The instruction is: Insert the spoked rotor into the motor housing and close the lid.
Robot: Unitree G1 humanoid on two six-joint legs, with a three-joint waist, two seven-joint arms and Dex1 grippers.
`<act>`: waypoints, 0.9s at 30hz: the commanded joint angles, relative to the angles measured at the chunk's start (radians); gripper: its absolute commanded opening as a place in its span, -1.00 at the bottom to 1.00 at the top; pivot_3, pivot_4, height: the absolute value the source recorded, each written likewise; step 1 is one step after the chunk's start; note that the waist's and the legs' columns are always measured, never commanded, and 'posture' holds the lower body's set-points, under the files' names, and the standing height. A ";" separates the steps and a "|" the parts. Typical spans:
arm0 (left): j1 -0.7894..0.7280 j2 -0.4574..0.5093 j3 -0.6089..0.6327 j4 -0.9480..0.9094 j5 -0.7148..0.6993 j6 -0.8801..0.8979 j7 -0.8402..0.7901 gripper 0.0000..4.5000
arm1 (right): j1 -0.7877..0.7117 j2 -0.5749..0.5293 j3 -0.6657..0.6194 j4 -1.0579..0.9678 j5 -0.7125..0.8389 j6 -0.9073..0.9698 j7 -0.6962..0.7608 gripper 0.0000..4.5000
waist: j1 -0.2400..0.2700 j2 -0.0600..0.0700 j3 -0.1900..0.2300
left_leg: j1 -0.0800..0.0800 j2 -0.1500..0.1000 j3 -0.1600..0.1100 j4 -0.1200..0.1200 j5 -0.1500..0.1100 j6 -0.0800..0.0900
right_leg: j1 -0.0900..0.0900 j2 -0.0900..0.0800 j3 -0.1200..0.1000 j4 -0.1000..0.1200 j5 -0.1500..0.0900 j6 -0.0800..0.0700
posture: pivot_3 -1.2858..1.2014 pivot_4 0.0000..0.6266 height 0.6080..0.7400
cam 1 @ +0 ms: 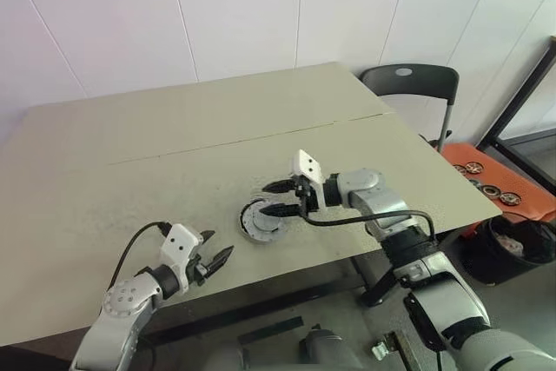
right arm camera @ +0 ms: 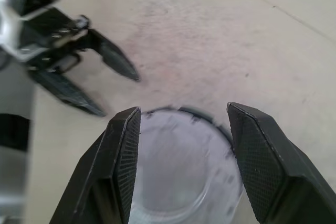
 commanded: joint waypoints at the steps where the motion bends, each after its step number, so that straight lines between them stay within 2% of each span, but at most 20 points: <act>1: 0.001 0.015 0.032 -0.032 -0.020 -0.004 -0.009 0.36 | -0.024 0.013 0.033 0.039 -0.052 -0.062 -0.030 0.21 | 0.001 0.000 0.000 | 0.000 0.000 0.000 0.000 0.000 0.000 | 0.000 0.000 0.000 0.000 0.000 0.000 | 0.03 -1.00 1.00; 4: 0.007 0.016 0.032 -0.034 -0.020 -0.005 -0.005 0.36 | -0.027 0.021 0.041 0.061 -0.053 -0.069 -0.014 0.21 | 0.000 0.000 0.000 | -0.002 0.000 0.001 0.000 0.000 0.000 | 0.000 -0.001 0.000 -0.002 0.000 0.000 | 0.03 -1.00 1.00; 7: 0.012 0.016 0.033 -0.035 -0.020 -0.006 -0.003 0.36 | -0.030 0.024 0.039 0.068 -0.050 -0.074 0.000 0.48 | 0.000 0.000 0.000 | -0.002 0.000 0.001 0.000 0.000 0.000 | 0.000 -0.001 0.001 -0.002 0.000 0.000 | 0.03 -1.00 1.00; 10: 0.014 0.015 0.031 -0.034 -0.018 -0.007 -0.001 0.36 | -0.031 0.024 0.039 0.063 -0.053 -0.066 0.004 0.91 | 0.000 0.000 0.000 | -0.001 0.000 0.000 0.000 0.000 0.000 | 0.000 -0.001 0.000 -0.001 0.000 0.000 | 0.03 -1.00 1.00; 11: 0.013 0.014 0.029 -0.032 -0.017 -0.007 -0.001 0.36 | -0.029 0.023 0.041 0.053 -0.049 -0.054 0.012 0.99 | 0.000 0.000 0.000 | -0.001 0.000 0.000 0.000 0.000 0.000 | 0.000 0.000 0.000 -0.001 0.000 0.000 | 0.03 -1.00 1.00; 17: 0.004 0.010 0.014 -0.023 -0.004 -0.007 0.006 0.36 | -0.014 0.003 0.059 0.004 -0.049 -0.003 0.061 0.99 | 0.000 0.000 0.000 | -0.001 0.000 0.000 0.000 0.000 0.000 | 0.000 -0.001 0.000 -0.001 0.000 0.000 | 0.03 -1.00 1.00; 27: -0.003 0.012 0.008 -0.023 -0.002 -0.007 0.007 0.36 | -0.002 -0.006 0.088 0.008 -0.062 0.082 0.062 0.99 | 0.000 0.000 0.000 | -0.001 0.000 0.000 0.000 0.000 0.000 | 0.000 -0.001 0.000 -0.001 0.000 0.000 | 0.03 -1.00 1.00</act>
